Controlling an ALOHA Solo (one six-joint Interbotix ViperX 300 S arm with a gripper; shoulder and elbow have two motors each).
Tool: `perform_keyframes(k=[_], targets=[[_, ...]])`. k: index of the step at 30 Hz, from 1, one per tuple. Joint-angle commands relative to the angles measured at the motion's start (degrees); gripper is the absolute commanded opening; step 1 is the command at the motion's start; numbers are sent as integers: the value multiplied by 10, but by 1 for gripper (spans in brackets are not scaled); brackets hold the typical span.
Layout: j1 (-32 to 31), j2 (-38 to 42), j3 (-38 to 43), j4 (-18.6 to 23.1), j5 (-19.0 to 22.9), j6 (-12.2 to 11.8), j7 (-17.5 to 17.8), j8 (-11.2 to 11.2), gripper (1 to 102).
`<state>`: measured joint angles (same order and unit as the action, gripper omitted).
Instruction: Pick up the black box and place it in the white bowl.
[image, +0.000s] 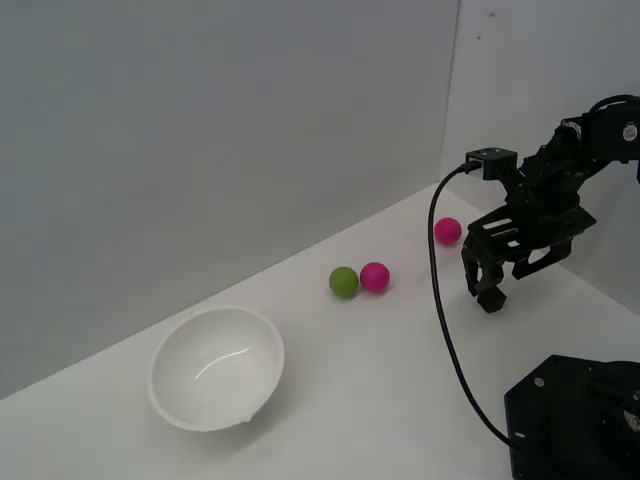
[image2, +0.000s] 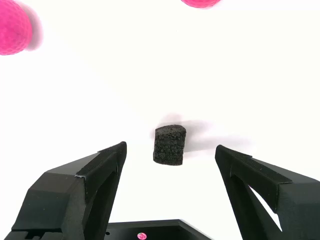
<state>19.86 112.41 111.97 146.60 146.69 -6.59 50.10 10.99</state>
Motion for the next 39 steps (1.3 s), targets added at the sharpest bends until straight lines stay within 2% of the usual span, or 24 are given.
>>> perform_keyframes(k=[1, 22, 25, 27, 32, 39], targets=[[4, -4, -1, -3, -4, -12, 4, 5, 100], [4, -73, -69, 2, -1, -12, -23, 8, 100], [4, -68, -64, 2, 0, -12, -23, 9, 96], [4, -64, -60, 2, 0, -12, -24, 9, 84], [4, -62, -58, 2, 0, -12, -23, 8, 39], [4, -49, -45, 2, 0, -12, -23, 9, 5]])
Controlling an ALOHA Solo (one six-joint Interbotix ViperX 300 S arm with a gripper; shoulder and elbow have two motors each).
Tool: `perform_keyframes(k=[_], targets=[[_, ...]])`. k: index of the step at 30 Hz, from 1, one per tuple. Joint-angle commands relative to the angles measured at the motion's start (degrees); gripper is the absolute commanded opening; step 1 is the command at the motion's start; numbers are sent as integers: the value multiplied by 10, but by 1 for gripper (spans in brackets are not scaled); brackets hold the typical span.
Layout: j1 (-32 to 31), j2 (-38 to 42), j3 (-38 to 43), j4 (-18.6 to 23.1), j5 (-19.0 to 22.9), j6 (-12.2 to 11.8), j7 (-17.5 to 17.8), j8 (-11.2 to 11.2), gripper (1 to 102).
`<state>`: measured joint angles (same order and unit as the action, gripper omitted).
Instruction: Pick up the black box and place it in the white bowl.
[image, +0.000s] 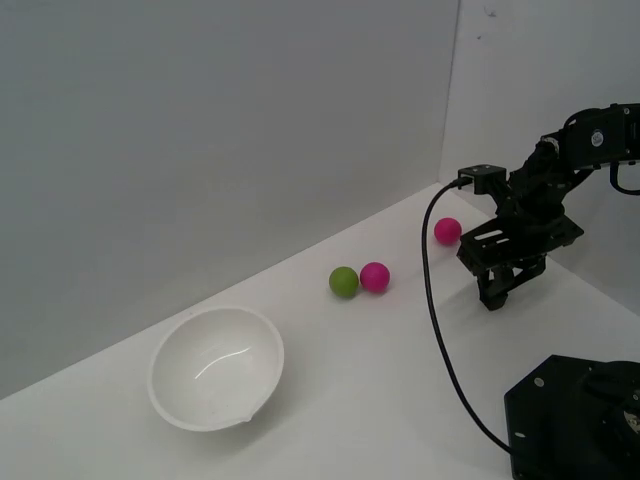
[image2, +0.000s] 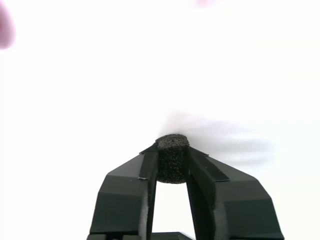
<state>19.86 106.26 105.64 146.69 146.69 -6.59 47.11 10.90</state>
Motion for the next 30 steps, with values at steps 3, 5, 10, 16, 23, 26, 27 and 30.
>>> perform_keyframes(k=[3, 5, 10, 16, 23, 26, 27, 30], targets=[[4, 21, 26, 1, 0, -12, 7, 11, 3], [4, 28, 35, 1, 0, -12, 7, 11, 3], [4, 48, 54, -1, 0, -10, 17, 10, 3], [4, 67, 72, -1, -1, -10, 18, 11, 3], [4, 102, 107, -8, -8, -10, 34, 11, 3], [4, 120, 127, -16, -16, -10, 45, 11, 3], [4, 127, 133, -20, -20, -10, 48, 11, 3], [4, 146, 152, -33, -32, -10, 57, 11, 3]])
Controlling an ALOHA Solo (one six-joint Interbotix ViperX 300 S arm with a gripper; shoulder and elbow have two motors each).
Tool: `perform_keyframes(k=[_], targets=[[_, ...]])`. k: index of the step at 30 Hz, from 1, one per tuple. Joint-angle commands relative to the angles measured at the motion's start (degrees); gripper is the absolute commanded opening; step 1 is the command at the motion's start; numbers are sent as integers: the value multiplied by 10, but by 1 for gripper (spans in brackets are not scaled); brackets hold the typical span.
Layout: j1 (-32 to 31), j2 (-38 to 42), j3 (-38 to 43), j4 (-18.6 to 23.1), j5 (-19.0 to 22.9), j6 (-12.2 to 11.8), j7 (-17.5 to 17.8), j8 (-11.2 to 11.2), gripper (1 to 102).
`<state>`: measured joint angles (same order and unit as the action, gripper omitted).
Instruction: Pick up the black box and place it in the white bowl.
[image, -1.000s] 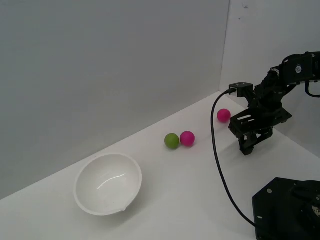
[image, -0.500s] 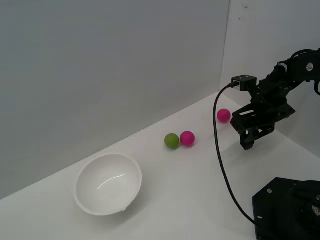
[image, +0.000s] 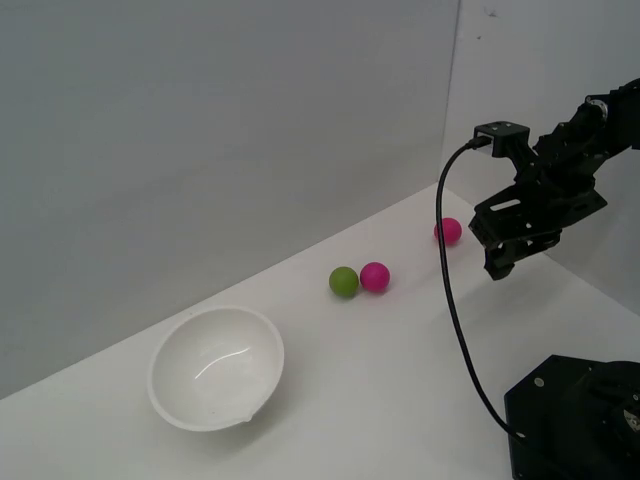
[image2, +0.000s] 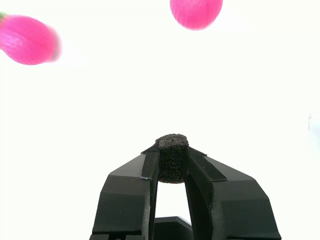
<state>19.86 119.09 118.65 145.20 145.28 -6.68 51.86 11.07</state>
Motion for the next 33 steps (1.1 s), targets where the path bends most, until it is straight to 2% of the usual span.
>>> perform_keyframes(k=[1, 7, 18, 31, 33], targets=[[4, 25, 28, -22, -23, -9, 12, 8, 3], [-14, 50, 54, -40, -40, -11, 15, 8, 3], [-62, 83, 87, -46, -47, -18, 15, 3, 3], [-130, 126, 129, -68, -69, -55, 13, 2, 3], [-148, 125, 127, -69, -71, -62, 9, -5, 3]])
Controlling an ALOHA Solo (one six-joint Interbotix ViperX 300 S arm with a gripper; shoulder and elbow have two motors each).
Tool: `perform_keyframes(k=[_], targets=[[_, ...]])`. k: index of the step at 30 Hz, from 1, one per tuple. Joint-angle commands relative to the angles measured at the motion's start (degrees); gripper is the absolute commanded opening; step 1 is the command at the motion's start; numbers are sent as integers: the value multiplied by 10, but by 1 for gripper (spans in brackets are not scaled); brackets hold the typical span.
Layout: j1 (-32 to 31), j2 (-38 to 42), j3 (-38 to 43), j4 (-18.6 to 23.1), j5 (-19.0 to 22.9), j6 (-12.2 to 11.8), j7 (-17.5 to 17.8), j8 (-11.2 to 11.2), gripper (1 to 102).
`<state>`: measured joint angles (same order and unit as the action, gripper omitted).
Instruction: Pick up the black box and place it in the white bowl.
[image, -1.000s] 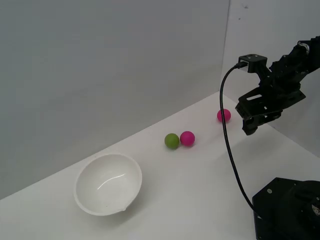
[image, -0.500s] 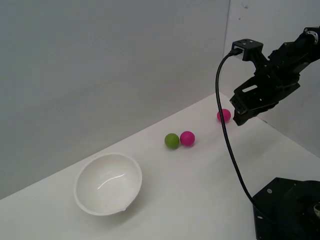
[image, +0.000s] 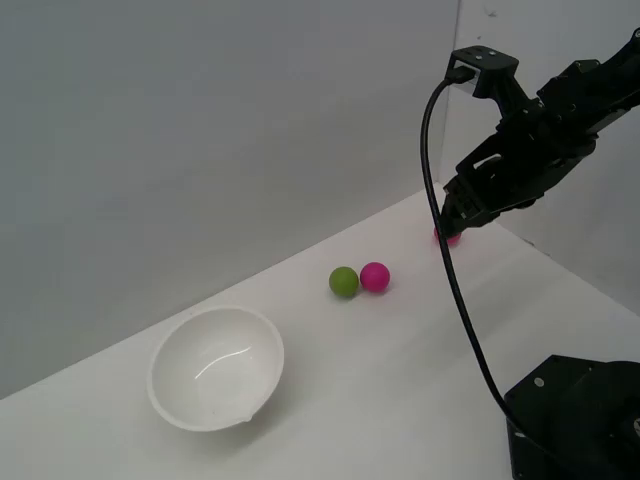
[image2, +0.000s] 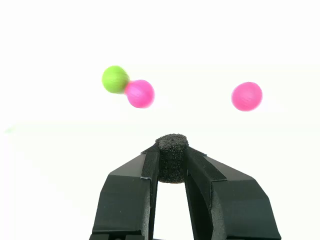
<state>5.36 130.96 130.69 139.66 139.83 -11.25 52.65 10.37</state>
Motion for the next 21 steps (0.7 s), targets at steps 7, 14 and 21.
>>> perform_keyframes(k=[7, 14, 21], targets=[[-64, -4, -3, -13, -16, -31, -40, -22, 3], [-141, -22, -20, -14, -16, -35, -82, -57, 3], [-207, -43, -41, -23, -25, -35, -127, -91, 3]])
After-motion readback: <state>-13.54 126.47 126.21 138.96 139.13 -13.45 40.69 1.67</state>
